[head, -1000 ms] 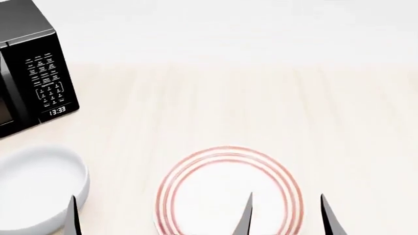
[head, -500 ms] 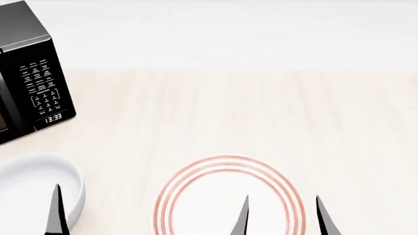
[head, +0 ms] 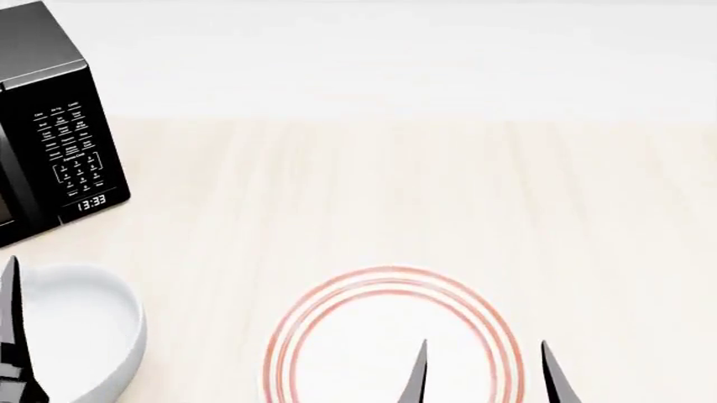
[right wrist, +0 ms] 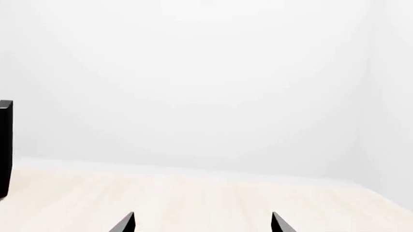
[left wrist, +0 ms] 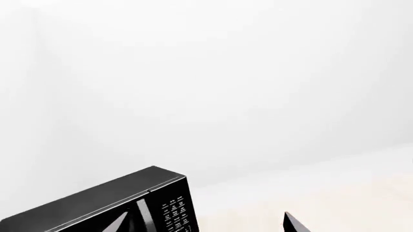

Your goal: Pick up the white bowl and put it on the plate.

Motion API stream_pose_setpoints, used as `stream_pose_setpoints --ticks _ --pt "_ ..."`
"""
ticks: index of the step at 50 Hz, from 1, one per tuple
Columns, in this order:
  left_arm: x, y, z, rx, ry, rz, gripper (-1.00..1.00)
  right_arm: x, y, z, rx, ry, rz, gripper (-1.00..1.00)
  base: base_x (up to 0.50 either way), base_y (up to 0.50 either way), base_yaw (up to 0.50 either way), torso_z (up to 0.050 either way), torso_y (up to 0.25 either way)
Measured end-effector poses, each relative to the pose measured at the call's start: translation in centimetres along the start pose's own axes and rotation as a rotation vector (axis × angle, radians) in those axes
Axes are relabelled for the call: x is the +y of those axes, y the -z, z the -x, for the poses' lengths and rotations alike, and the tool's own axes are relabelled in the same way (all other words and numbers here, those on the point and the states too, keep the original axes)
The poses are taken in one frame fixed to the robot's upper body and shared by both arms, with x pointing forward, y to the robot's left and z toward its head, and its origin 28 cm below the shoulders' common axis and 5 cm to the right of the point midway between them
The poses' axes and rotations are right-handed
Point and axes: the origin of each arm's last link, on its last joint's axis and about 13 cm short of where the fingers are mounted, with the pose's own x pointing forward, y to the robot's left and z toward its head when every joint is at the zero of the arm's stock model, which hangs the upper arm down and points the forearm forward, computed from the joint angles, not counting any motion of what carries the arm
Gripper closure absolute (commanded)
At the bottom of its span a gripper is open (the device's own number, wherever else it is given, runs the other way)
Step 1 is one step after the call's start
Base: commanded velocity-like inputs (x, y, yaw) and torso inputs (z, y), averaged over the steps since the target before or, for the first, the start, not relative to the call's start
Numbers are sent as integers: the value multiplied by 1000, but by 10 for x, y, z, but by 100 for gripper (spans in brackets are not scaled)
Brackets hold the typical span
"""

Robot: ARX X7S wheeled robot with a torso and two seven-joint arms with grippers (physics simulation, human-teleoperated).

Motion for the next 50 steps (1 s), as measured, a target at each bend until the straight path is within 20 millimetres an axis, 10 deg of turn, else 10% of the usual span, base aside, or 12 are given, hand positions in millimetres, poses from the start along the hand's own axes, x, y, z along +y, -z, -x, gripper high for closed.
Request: stream_pose_setpoints --ticks 50 --pt "60 59 -65 570 -162 225 -100 2 4 1 12 -7 4 -100 0 0 0 0 0"
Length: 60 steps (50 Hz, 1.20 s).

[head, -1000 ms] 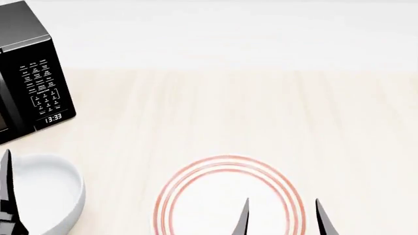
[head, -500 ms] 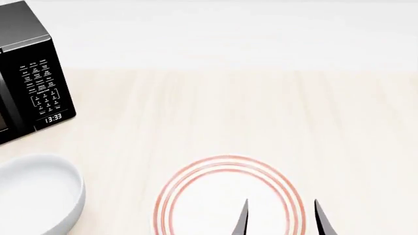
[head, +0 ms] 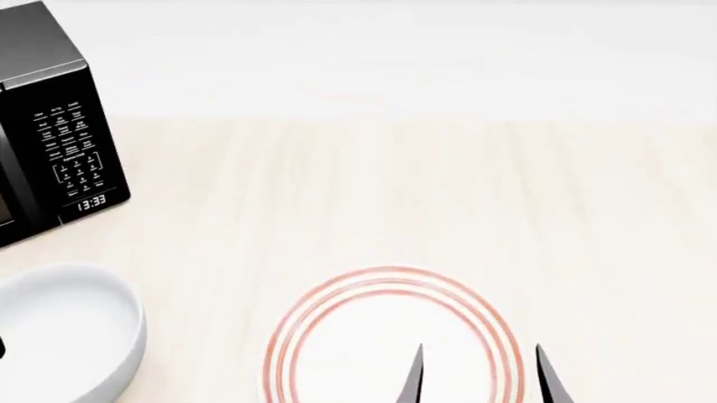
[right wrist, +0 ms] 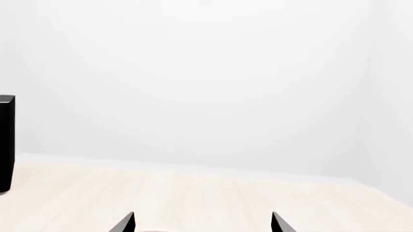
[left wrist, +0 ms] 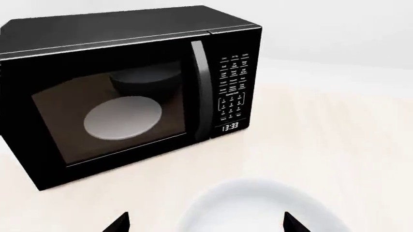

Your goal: Pick up the white bowl and put it on the plate.

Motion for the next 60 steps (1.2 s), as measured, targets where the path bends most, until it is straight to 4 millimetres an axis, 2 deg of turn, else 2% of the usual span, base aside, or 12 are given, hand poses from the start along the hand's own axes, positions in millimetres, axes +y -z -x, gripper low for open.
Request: stream_pose_setpoints --ticks 23,60 --pt "3 21 -26 140 0 105 -100 0 1 0 4 -2 -1 -100 0 0 0 0 0" --pt "8 43 -50 193 -54 119 -100 1 3 0 6 -8 -1 -100 0 0 0 0 0"
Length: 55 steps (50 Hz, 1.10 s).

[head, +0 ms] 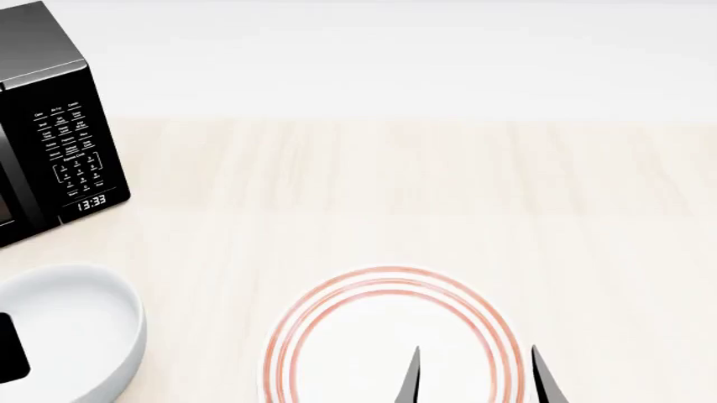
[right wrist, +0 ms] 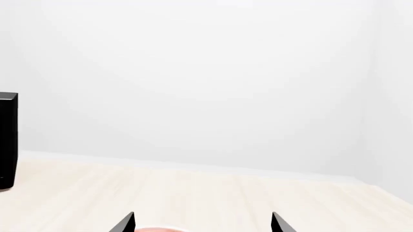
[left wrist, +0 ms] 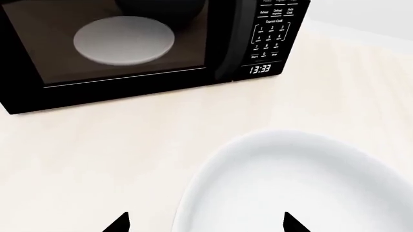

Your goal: Pick up the white bowl and put it on the plate.

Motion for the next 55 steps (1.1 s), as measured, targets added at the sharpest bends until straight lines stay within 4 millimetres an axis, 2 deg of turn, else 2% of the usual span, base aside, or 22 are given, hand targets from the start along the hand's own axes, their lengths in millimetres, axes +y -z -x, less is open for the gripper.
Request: stream_pose_setpoints --ticks 32,55 --pt "-6 5 -15 17 -12 18 -100 0 1 0 3 -7 -3 -100 0 0 0 0 0" --pt "-3 9 -22 21 -23 35 -100 0 1 0 3 -8 -2 -100 0 0 0 0 0"
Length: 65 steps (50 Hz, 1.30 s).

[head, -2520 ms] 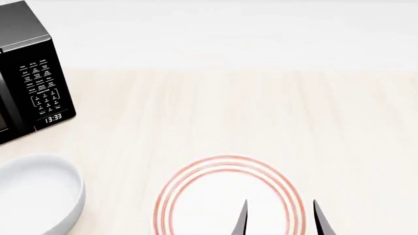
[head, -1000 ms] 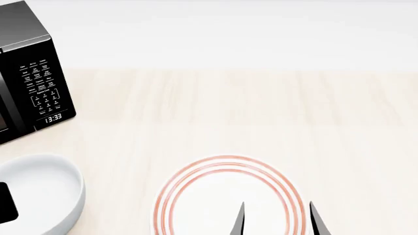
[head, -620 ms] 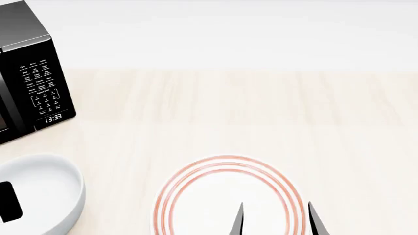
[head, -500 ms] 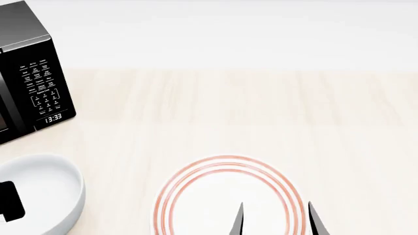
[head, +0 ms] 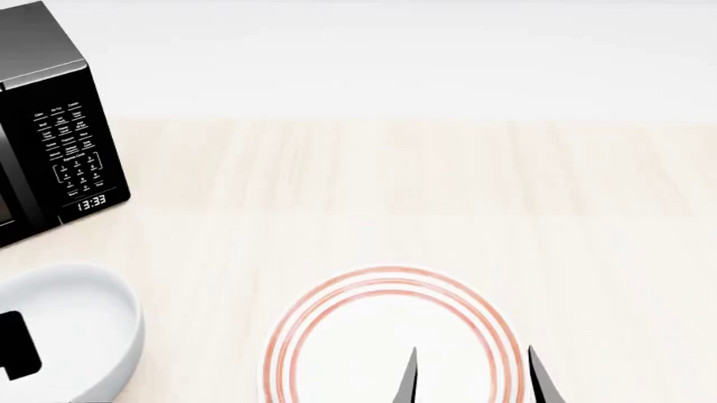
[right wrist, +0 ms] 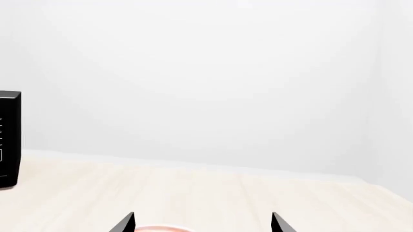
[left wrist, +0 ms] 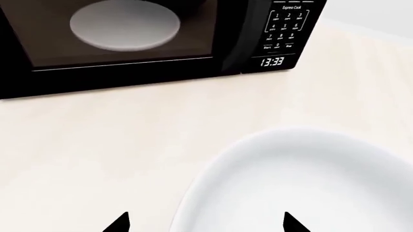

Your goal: Pick up the white bowl and put it on the plate.

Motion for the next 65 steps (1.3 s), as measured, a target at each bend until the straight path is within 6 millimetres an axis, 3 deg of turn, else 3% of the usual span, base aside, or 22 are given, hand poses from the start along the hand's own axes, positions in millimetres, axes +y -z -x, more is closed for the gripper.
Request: stream_pose_setpoints --ticks 5,6,37,65 --pt "2 1 -1 -1 -7 3 -100 0 0 0 1 0 0 -100 0 0 0 0 0" --pt "2 1 -1 -2 -8 3 100 0 0 0 1 0 0 -100 0 0 0 0 0" --pt "8 0 0 -12 -12 56 100 1 2 1 6 -4 1 -100 0 0 0 0 0" --pt "-29 -59 42 -121 179 111 100 1 2 1 8 -7 1 -100 0 0 0 0 0"
